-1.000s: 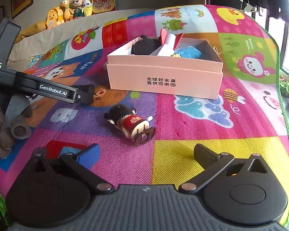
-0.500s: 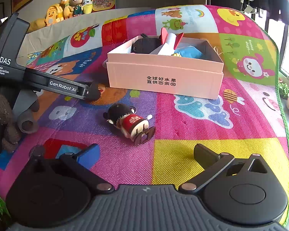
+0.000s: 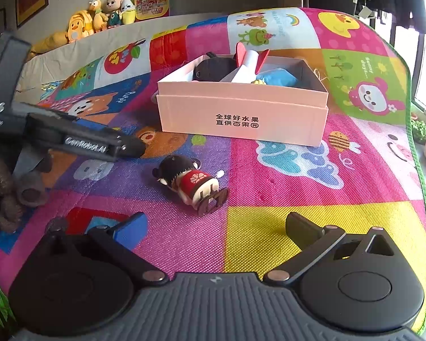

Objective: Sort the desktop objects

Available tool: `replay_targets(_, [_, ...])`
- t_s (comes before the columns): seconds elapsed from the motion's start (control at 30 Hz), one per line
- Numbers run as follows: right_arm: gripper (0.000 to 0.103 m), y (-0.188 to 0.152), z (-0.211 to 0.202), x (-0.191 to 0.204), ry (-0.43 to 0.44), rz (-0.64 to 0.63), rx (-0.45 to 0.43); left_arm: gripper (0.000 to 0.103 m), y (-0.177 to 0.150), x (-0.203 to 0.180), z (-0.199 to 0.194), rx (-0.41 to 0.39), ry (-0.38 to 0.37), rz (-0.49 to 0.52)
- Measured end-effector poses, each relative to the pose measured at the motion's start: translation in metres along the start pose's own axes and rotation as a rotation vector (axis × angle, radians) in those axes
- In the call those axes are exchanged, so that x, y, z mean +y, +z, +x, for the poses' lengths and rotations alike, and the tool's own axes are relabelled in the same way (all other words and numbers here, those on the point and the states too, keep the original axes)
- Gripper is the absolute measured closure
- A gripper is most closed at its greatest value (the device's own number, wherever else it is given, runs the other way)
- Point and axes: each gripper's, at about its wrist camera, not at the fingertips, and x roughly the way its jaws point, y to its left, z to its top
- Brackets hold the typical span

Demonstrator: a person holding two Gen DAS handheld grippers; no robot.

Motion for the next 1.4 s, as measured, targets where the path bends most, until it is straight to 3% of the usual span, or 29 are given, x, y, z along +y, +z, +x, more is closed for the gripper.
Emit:
replay_targets(0.13, [0.0,0.001,0.001,0.002,-0.005,-0.009,0.011,0.022,-0.025,-0.005,-0.028,-0.002,-0.023,-0.016])
replay_targets(0.2, [0.0,0.002,0.001,0.003,-0.01,-0.016,0.018,0.016,-0.032,-0.004,-0.035,-0.01,-0.012,-0.022])
replay_targets(0.4, [0.0,0.01,0.004,0.011,0.096,-0.028,0.027,0.009,-0.037,0.005,-0.036,-0.03,-0.016,-0.058])
replay_targets(0.47, [0.0,0.014,0.006,0.013,0.162,-0.031,0.044,0.009,-0.038,0.006,-0.037,-0.033,-0.02,-0.06])
replay_targets(0.53, [0.0,0.018,0.0,0.012,0.313,-0.017,0.059,0.008,-0.039,0.007,-0.038,-0.035,-0.022,-0.058])
replay_targets(0.6, [0.0,0.024,-0.011,0.012,0.377,-0.02,0.016,0.008,-0.041,0.007,-0.038,-0.039,-0.025,-0.058])
replay_targets(0.7, [0.002,0.033,-0.026,0.014,0.3,-0.072,-0.077,0.007,-0.041,0.007,-0.038,-0.04,-0.025,-0.055])
replay_targets(0.77, [0.01,0.041,-0.026,0.013,0.252,-0.081,-0.085,0.007,-0.041,0.006,-0.038,-0.04,-0.023,-0.051])
replay_targets(0.87, [0.021,0.05,-0.011,0.012,0.179,-0.107,-0.044,0.007,-0.041,0.006,-0.038,-0.041,-0.022,-0.051])
replay_targets(1.03, [0.026,0.046,0.024,0.013,0.19,-0.107,0.064,0.007,-0.042,0.004,-0.038,-0.038,-0.013,-0.046])
replay_targets(1.07, [0.044,0.045,0.028,0.015,0.187,-0.117,0.084,0.007,-0.042,0.003,-0.038,-0.036,-0.011,-0.043])
replay_targets(1.1, [0.056,0.044,0.028,0.018,0.173,-0.131,0.085,0.008,-0.042,0.003,-0.038,-0.035,-0.009,-0.042])
replay_targets(1.13, [0.06,0.044,0.026,0.019,0.171,-0.14,0.08,0.008,-0.042,0.002,-0.039,-0.033,-0.009,-0.039])
replay_targets(1.3, [0.061,0.042,-0.001,0.013,0.174,-0.146,0.061,0.023,-0.041,-0.006,-0.044,-0.029,-0.014,-0.012])
replay_targets(1.4, [0.061,0.037,-0.021,0.004,0.18,-0.135,0.072,0.024,-0.043,-0.016,-0.049,-0.018,-0.043,0.021])
